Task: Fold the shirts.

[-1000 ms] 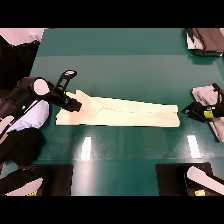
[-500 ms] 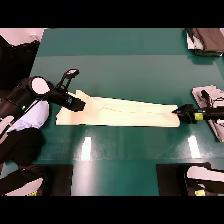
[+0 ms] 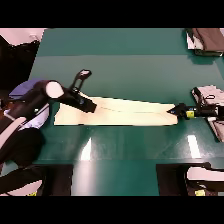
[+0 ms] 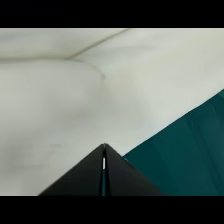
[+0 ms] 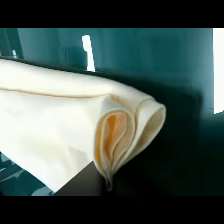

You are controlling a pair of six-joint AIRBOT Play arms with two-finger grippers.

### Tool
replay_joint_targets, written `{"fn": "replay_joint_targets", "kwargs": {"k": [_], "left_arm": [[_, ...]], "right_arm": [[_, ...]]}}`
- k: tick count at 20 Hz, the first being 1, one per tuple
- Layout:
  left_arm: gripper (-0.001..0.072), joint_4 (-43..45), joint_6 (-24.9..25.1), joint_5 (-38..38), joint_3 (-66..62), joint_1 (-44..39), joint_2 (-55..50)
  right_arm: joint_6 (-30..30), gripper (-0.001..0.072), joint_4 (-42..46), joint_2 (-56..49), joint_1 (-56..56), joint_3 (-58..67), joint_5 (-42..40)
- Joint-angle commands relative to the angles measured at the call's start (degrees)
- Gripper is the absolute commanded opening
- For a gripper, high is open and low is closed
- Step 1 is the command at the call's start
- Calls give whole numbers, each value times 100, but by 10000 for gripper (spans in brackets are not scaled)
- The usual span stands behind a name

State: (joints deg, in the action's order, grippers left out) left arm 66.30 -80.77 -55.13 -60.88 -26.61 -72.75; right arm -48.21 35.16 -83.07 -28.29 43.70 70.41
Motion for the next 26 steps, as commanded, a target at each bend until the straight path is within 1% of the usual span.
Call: {"fn": "replay_joint_targets", "kwargs": {"k": [1, 4, 7, 8, 11, 14, 18, 22, 24, 26], "left_arm": [[22, 11, -157, 297, -452, -640, -684], [22, 7, -201, 289, -1272, -986, -1556], [22, -13, -304, 221, -1993, -1145, -2277], [22, -11, -304, 219, -2166, -1176, -2448], [23, -55, -348, 216, -2326, -1174, -2693], [22, -52, -343, 175, -2328, -1174, -2855], [23, 61, -328, 37, -2417, -1097, -2793], [22, 184, -282, -149, -2470, -883, -2299], [22, 332, -271, -245, -2470, -741, -1915], [22, 564, -131, -369, -2470, -520, -1456]], "right_arm": [[37, 14, -256, 501, 256, 76, 138], [-507, 14, -256, 1204, 573, 466, 459], [-1244, 14, -245, 1849, 953, 1062, 623], [-1397, 14, -227, 1996, 1091, 1263, 713], [-1845, 14, -201, 2299, 1464, 1779, 883], [-2157, 14, -197, 2326, 1805, 2212, 981], [-2463, 14, -155, 2107, 2312, 2881, 1154], [-3060, 14, 920, 1676, 3016, 3834, 1255], [-3235, 14, 1126, 1467, 3386, 4271, 1255], [-3394, 14, 1152, 1182, 3801, 4723, 1193]]}}
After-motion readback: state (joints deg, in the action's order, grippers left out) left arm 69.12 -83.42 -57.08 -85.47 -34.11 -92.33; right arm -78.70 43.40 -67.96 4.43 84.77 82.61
